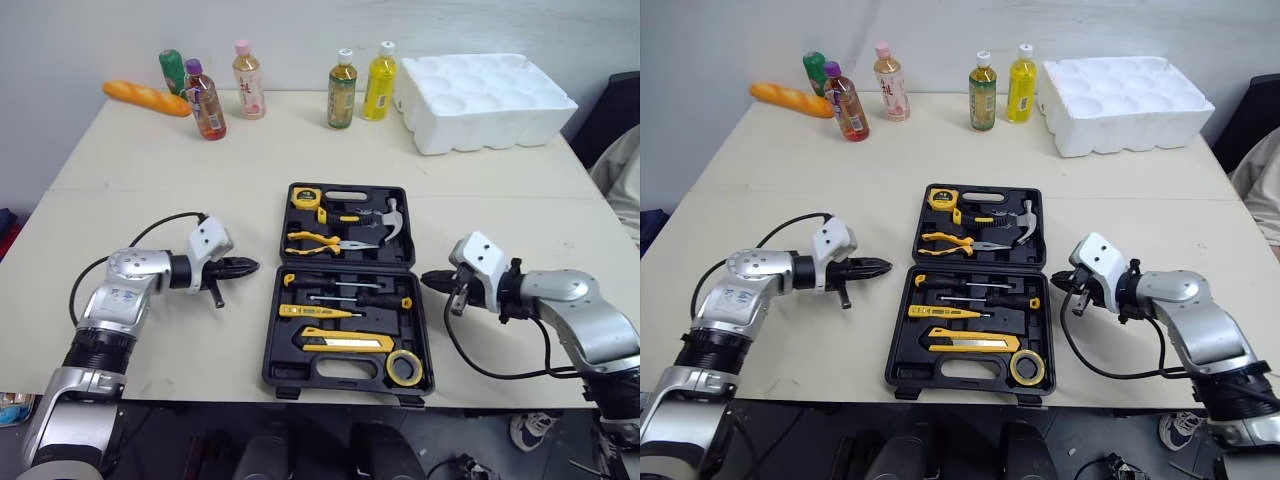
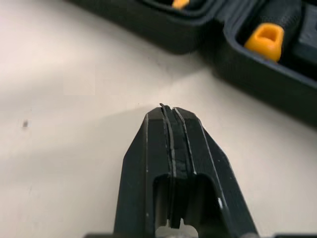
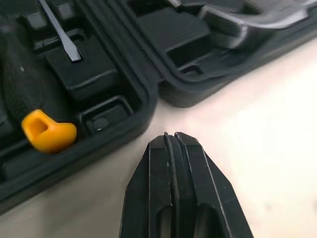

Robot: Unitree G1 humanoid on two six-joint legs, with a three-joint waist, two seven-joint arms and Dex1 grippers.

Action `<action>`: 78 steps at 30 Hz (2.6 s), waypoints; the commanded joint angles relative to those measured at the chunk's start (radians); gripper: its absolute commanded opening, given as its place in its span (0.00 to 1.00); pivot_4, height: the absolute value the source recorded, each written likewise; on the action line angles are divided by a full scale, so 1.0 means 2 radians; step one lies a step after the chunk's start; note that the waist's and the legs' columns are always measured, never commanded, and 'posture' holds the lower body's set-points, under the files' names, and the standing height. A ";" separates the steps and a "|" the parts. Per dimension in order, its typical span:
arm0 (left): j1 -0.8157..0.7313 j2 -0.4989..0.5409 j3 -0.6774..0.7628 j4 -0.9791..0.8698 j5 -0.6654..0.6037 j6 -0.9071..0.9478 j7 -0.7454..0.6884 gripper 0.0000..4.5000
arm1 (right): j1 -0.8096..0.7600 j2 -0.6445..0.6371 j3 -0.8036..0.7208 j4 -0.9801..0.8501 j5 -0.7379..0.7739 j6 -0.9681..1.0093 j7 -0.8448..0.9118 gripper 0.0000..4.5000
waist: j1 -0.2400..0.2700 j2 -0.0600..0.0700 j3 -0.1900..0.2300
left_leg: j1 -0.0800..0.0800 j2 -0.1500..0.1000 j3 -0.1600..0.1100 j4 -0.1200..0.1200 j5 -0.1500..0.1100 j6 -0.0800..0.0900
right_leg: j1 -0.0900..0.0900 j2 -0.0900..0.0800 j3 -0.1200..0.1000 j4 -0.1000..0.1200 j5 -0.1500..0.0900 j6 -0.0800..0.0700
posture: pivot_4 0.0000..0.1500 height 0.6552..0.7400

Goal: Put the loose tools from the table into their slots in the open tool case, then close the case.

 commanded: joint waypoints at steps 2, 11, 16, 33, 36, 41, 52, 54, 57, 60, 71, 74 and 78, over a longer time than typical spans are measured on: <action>-0.015 -0.032 -0.015 -0.002 0.007 -0.004 0.003 0.01 | -0.026 0.015 0.008 0.007 -0.021 -0.014 0.004 0.00 | -0.001 0.000 0.000 | 0.000 0.000 0.000 0.000 0.000 0.000 | 0.000 0.000 0.000 0.000 0.000 0.000 | 1.00 0.98; -0.028 -0.088 -0.041 -0.003 0.027 0.003 0.010 0.01 | -0.037 0.040 0.011 -0.001 -0.038 -0.010 0.009 0.00 | 0.001 0.000 0.000 | -0.002 0.000 -0.001 0.003 0.000 0.000 | 0.000 0.000 -0.001 0.000 0.000 0.000 | 1.00 0.98; -0.027 -0.082 -0.036 0.003 0.035 -0.001 0.003 0.01 | -0.031 0.032 0.004 -0.009 -0.045 -0.006 0.009 0.00 | 0.002 0.000 0.000 | -0.002 0.000 -0.001 0.004 0.000 0.000 | 0.000 0.000 -0.001 0.001 0.000 0.001 | 1.00 0.98; -0.112 -0.018 0.073 -0.049 -0.061 0.355 0.068 0.92 | -0.106 -0.010 -0.101 -0.007 0.065 0.256 0.004 0.88 | -0.001 0.000 0.000 | -0.005 0.000 -0.001 0.005 0.000 0.000 | -0.003 0.000 -0.001 0.002 0.001 0.001 | 1.00 0.98; -0.148 -0.037 0.078 -0.022 -0.065 0.412 0.104 1.00 | -0.157 0.011 -0.095 0.018 0.081 0.328 -0.019 0.99 | -0.001 0.000 0.000 | -0.005 0.000 -0.001 0.004 0.000 0.000 | -0.003 0.000 -0.001 0.001 0.001 0.001 | 1.00 0.98; -0.182 -0.071 0.066 0.040 -0.052 0.428 0.142 1.00 | -0.220 0.058 -0.066 0.078 0.050 0.364 -0.081 0.99 | -0.002 0.000 0.000 | -0.011 -0.001 0.000 0.006 0.001 0.000 | -0.010 0.000 0.000 0.005 0.001 0.001 | 1.00 0.98; -0.179 -0.097 0.012 0.074 -0.028 0.376 0.139 0.82 | -0.251 0.117 -0.045 0.152 0.026 0.355 -0.132 1.00 | -0.001 0.000 0.000 | -0.013 -0.002 0.002 0.006 0.002 0.000 | -0.015 0.000 0.001 0.009 0.001 0.001 | 1.00 0.98; -0.176 -0.101 0.009 0.075 -0.028 0.379 0.140 0.61 | -0.249 0.119 -0.038 0.153 0.023 0.351 -0.133 0.80 | -0.002 0.000 0.000 | -0.013 -0.001 0.003 0.006 0.002 0.000 | -0.015 0.000 0.001 0.009 0.001 0.001 | 1.00 0.98; -0.173 -0.106 0.006 0.076 -0.026 0.393 0.149 0.29 | -0.241 0.121 -0.030 0.148 0.021 0.351 -0.134 0.47 | -0.002 0.000 0.000 | -0.013 -0.001 0.003 0.006 0.002 0.000 | -0.015 0.000 0.001 0.010 0.001 0.001 | 1.00 0.98; -0.172 -0.116 0.014 0.078 -0.034 0.422 0.158 0.11 | -0.233 0.126 -0.030 0.141 0.022 0.355 -0.139 0.13 | -0.002 -0.001 -0.003 | -0.012 -0.001 0.003 0.006 0.003 0.000 | -0.015 0.000 0.001 0.010 0.001 0.001 | 1.00 0.98; -0.143 -0.121 0.001 0.004 -0.036 0.370 0.147 0.06 | -0.229 0.145 -0.057 0.113 0.029 0.344 -0.168 0.00 | -0.002 -0.001 -0.004 | -0.005 -0.001 0.003 0.004 0.001 0.000 | -0.007 -0.001 0.002 0.008 0.001 0.001 | 1.00 0.98; -0.149 -0.123 0.017 -0.014 -0.036 0.314 0.150 0.06 | -0.238 0.144 -0.062 0.101 0.024 0.301 -0.168 0.00 | -0.002 -0.001 -0.004 | -0.005 -0.001 0.003 0.005 0.001 0.000 | -0.007 -0.001 0.002 0.008 0.001 0.001 | 1.00 0.98; -0.165 -0.119 0.033 -0.019 -0.022 0.214 0.155 0.06 | -0.248 0.138 -0.063 0.089 0.005 0.213 -0.170 0.00 | -0.002 -0.001 -0.002 | -0.008 -0.001 0.003 0.005 0.002 0.000 | -0.010 -0.001 0.002 0.008 0.001 0.001 | 1.00 0.98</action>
